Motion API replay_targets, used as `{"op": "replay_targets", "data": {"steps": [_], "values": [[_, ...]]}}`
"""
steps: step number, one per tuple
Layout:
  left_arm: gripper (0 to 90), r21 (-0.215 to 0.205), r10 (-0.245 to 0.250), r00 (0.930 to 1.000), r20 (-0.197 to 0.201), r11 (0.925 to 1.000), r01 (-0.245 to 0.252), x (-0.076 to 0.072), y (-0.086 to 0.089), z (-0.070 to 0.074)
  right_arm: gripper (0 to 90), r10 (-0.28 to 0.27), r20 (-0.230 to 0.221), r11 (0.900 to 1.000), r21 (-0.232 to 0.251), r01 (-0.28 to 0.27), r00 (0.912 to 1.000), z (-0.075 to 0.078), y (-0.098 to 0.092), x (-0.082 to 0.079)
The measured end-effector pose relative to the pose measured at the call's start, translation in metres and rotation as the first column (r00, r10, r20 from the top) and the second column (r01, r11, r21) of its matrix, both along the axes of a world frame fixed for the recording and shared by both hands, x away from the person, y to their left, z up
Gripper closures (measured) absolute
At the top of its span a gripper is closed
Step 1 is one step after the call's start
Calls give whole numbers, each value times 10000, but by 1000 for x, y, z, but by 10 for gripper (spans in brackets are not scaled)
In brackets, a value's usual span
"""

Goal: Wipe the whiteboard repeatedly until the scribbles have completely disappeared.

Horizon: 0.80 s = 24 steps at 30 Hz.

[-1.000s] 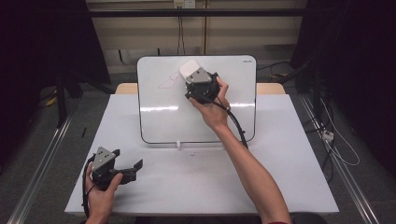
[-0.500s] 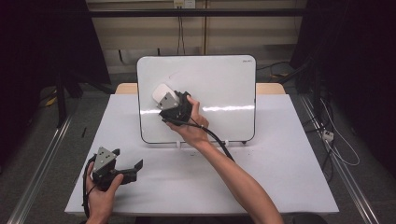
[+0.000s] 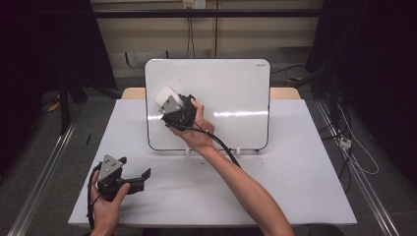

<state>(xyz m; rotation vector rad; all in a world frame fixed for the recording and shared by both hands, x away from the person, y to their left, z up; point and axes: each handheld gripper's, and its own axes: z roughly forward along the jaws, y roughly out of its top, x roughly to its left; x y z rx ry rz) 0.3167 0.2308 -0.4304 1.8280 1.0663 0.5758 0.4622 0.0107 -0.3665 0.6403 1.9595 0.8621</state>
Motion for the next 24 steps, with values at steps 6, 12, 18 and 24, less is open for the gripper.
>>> {"op": "replay_targets", "data": {"steps": [6,12,18,24], "values": [[52,-24,15,10000,-23,10000,-15,0,0,0,315,-520,103,9979,400,516,9986,14,-8,11],[52,-83,61,10000,-44,9999,-62,0,1,-1,316,-1333,74,9859,1026,1319,9910,29,-43,22],[52,-43,107,9999,-16,9999,-107,-1,1,-1,316,-2331,-44,9563,1804,2301,9724,42,-97,29],[52,-34,131,9999,-15,9999,-131,-1,1,-1,316,-3209,-201,9149,2519,3154,9469,43,-150,25]]}}
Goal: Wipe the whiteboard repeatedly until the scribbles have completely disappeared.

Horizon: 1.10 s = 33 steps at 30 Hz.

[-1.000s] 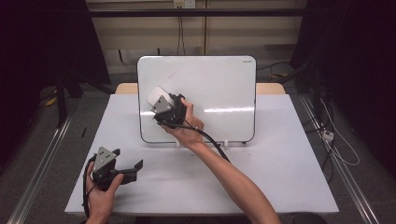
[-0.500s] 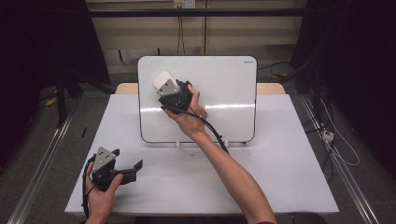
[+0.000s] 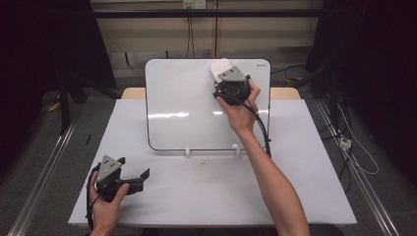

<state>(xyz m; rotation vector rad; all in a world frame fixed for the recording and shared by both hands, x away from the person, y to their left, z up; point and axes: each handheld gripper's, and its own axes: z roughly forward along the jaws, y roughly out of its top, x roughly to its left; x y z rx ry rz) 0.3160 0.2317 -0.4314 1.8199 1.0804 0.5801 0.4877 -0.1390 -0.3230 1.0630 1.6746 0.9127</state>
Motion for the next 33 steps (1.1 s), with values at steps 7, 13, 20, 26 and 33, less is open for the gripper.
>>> {"op": "replay_targets", "data": {"steps": [7,13,20,26,33], "values": [[52,90,-57,10000,0,9999,57,1,-2,0,316,-396,43,9987,326,394,9992,-3,-5,-5],[52,84,-91,10000,-31,9999,92,2,-3,0,316,273,34,9992,-284,-271,9996,-13,28,-10],[52,41,-138,9999,-55,9999,139,2,-4,0,315,1670,-140,9738,-1544,-1672,9859,-34,91,-23],[52,-3,-123,9999,-17,9999,123,1,-3,0,315,2439,-324,9479,-2035,-2453,9693,-46,130,-30],[52,-25,-72,10000,-25,10000,72,0,-1,0,315,2707,-415,9413,-1979,-2735,9618,-44,153,-26]]}}
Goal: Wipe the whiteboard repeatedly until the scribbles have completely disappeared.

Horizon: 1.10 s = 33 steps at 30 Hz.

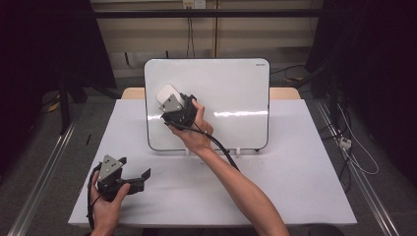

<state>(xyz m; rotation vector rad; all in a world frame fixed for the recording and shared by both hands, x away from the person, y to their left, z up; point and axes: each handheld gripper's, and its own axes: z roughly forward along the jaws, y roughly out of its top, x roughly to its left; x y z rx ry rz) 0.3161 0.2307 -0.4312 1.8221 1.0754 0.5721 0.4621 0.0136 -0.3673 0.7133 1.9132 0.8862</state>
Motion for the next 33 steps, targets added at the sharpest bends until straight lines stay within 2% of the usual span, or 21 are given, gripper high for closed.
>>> {"op": "replay_targets", "data": {"steps": [8,18,26,33], "values": [[52,-64,71,10000,43,10000,-71,-2,3,1,315,-127,25,9998,160,127,9999,13,0,12],[52,-21,104,9999,16,9999,-104,-2,4,0,316,-925,95,9933,703,916,9957,29,-21,23],[52,2,119,9999,41,9999,-119,-3,3,1,316,-1674,86,9779,1283,1649,9859,34,-69,24],[52,74,170,9998,41,9998,-170,-2,3,1,316,-2426,-75,9537,1816,2399,9701,35,-123,20]]}}
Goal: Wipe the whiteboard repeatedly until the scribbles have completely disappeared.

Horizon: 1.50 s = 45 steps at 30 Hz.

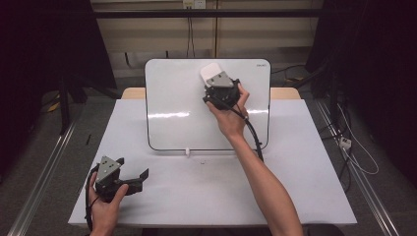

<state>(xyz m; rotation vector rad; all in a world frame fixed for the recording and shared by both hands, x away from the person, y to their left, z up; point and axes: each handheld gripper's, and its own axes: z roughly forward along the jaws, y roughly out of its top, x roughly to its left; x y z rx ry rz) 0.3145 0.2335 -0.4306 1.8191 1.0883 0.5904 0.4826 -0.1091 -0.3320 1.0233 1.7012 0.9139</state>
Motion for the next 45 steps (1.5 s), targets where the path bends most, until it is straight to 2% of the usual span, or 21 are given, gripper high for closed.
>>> {"op": "replay_targets", "data": {"steps": [8,13,20,22,26,29,37,39,42,45], "values": [[52,39,-17,10000,-31,10000,17,0,0,-1,316,-620,-50,9965,564,622,9981,2,-48,-2],[52,38,-21,10000,-24,10000,21,0,0,0,316,-795,-68,9941,732,798,9968,3,-63,-2],[51,-12,3,10000,-8,10000,-3,-1,1,0,316,-928,-62,9930,725,931,9957,4,-72,-2],[52,-2,3,10000,-19,10000,-3,0,0,0,316,-975,-124,9906,951,982,9952,5,-79,-3],[52,-9,-63,10000,-22,10000,63,0,-2,0,317,-929,-182,9899,1057,943,9955,7,-80,-4],[52,20,-40,10000,-33,10000,40,0,-1,-1,317,-771,-309,9868,1405,807,9965,8,-84,-4],[52,-81,90,9999,-97,9999,-90,0,4,-2,317,-766,-242,9920,991,787,9968,10,-87,3],[52,-75,96,9999,-115,9999,-97,0,4,-2,316,-747,-236,9917,1027,768,9969,13,-90,4],[52,-71,83,9999,-109,9999,-84,0,4,-1,316,-710,-235,9911,1114,732,9972,14,-91,1],[52,-47,50,10000,-58,10000,-50,0,3,-1,316,-497,-378,9860,1572,550,9980,16,-96,0]]}}
